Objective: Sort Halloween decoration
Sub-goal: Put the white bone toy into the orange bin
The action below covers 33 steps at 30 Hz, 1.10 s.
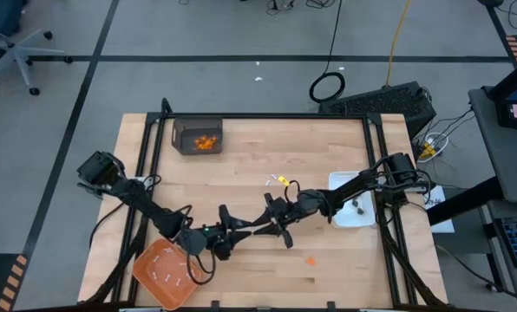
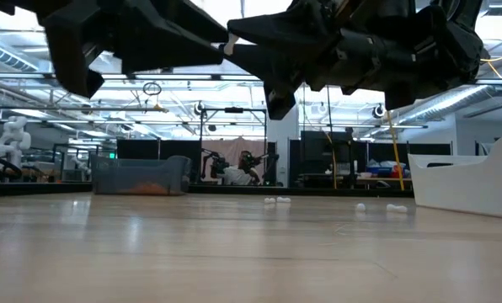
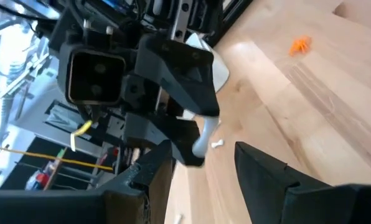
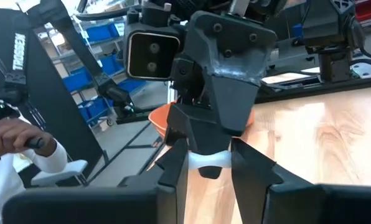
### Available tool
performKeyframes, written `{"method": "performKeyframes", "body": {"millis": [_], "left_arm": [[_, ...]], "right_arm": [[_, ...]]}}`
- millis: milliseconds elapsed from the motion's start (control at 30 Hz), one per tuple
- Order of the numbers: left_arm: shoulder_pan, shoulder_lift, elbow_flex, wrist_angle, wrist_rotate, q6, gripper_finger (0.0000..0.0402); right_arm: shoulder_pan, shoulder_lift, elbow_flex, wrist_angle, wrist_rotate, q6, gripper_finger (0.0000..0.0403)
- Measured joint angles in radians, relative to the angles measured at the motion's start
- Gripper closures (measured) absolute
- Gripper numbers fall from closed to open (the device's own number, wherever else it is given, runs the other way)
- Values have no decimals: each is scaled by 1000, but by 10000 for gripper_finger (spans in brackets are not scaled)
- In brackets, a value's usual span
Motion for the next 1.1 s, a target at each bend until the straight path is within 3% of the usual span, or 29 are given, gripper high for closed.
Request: {"method": "performKeyframes", "body": {"millis": [267, 900, 1100], "left_arm": [[18, 0, 37, 2, 5, 137, 251], [35, 0, 37, -2, 75, 146, 392], [33, 0, 37, -3, 66, 135, 395]], "right_arm": [[-1, 0, 0, 30, 2, 17, 324], [-2, 0, 0, 51, 8, 24, 323], [-3, 0, 0, 53, 51, 24, 276]]}}
